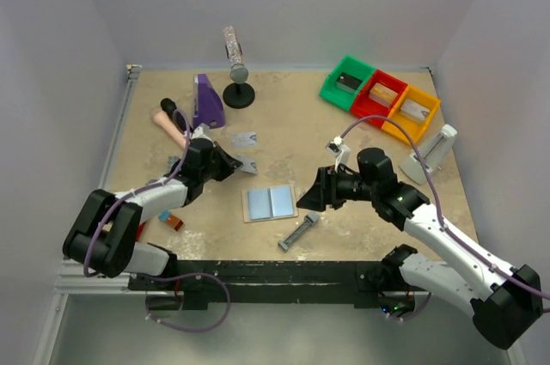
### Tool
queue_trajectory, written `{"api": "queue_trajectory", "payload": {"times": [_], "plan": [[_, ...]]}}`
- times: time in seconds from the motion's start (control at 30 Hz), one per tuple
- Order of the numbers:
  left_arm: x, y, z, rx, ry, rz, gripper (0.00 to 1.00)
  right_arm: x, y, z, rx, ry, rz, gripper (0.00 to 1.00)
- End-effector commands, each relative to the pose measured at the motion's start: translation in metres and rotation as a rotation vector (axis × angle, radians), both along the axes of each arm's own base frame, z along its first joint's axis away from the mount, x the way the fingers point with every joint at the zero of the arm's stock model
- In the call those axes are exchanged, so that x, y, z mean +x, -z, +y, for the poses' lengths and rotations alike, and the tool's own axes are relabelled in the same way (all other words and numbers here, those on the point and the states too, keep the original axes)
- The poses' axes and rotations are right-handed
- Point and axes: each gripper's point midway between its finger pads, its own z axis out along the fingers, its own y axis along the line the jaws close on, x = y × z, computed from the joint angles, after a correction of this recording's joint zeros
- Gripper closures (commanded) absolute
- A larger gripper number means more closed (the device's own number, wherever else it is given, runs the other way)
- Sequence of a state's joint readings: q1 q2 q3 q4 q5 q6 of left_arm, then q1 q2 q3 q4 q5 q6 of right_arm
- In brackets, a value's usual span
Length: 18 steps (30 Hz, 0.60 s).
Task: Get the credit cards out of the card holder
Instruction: Place the credit card at the center of the board.
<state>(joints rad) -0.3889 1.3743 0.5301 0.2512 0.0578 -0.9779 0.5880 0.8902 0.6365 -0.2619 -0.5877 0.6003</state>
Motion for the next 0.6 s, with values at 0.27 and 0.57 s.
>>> {"api": "queue_trajectory", "payload": {"times": [0.27,0.57], "plan": [[0.049,-0.005,-0.009,-0.13,-0.042,-0.076,1.0,-0.006,0.007,0.0,0.006,-0.043,-0.024,0.35],[0.058,0.008,0.003,-0.124,-0.06,-0.052,0.93,-0.001,0.009,0.0,-0.012,-0.031,-0.023,0.33]]}}
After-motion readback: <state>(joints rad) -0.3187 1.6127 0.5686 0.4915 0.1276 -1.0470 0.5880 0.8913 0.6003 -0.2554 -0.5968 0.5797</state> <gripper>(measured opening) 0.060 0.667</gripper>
